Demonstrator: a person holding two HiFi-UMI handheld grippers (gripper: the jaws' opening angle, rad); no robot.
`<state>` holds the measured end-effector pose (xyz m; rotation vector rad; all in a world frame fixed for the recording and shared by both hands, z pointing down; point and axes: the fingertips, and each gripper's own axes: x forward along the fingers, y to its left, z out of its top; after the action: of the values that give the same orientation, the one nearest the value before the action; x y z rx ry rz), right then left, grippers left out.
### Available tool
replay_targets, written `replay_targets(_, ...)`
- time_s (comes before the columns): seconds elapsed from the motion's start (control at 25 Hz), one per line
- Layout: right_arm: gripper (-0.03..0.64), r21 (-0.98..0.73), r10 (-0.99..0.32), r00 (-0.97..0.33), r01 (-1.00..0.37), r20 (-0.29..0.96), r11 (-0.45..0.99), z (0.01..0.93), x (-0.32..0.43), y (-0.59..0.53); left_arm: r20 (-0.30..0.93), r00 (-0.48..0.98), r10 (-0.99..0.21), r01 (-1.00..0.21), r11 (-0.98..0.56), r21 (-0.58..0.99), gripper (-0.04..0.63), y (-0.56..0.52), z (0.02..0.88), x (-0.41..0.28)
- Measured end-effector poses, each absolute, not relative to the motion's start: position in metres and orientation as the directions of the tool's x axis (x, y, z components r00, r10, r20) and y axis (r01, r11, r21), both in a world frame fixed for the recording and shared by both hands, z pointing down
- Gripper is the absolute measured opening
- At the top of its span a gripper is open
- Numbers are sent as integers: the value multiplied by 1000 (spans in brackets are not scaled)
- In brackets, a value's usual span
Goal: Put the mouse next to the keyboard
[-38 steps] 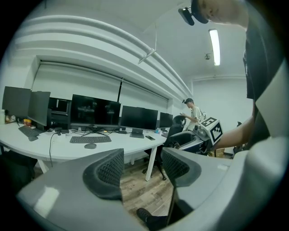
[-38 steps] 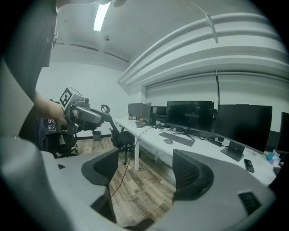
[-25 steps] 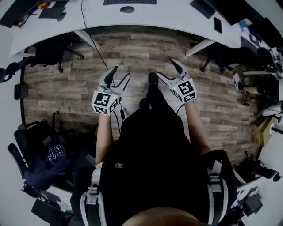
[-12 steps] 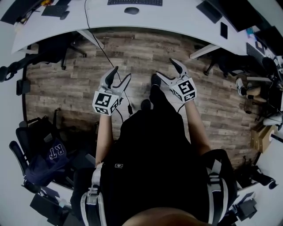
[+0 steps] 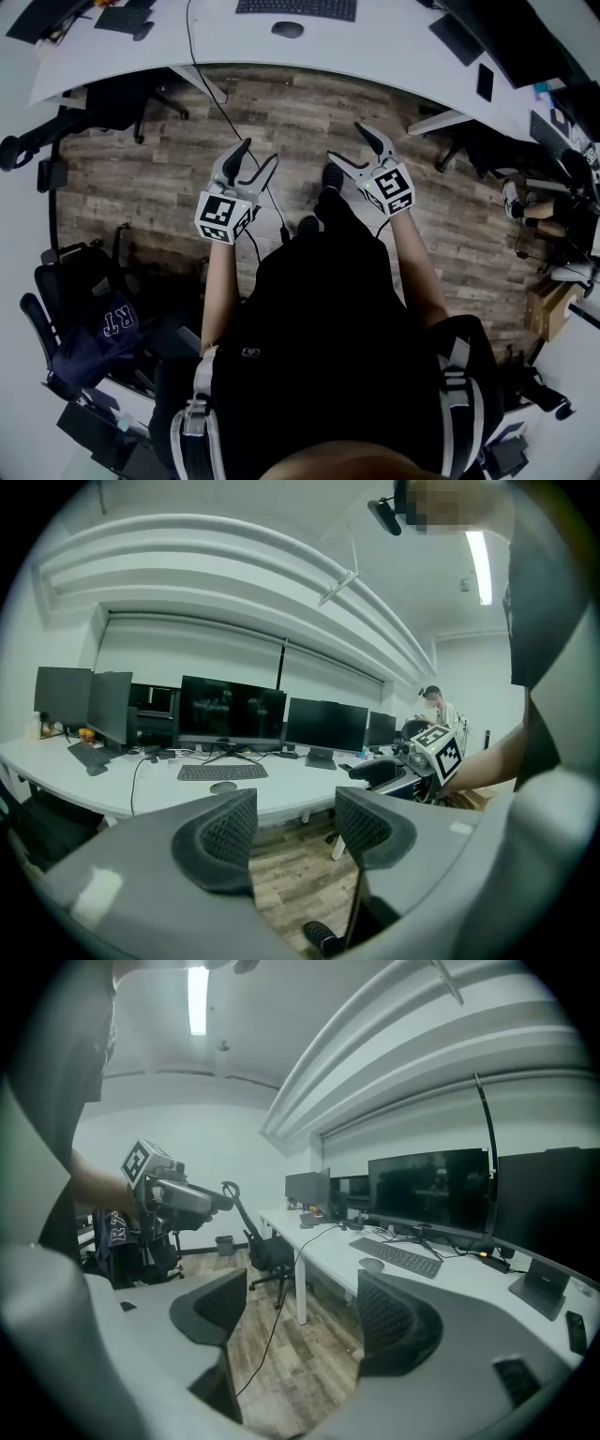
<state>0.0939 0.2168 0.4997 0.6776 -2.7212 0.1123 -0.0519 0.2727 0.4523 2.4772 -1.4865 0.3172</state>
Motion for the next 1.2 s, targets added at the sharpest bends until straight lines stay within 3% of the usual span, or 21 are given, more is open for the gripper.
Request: replay_targets(1.2,362,-19,-319,-889,-343,329,939,503,98,58,323,318,-892,-946,-322,41,242,137,442,-38)
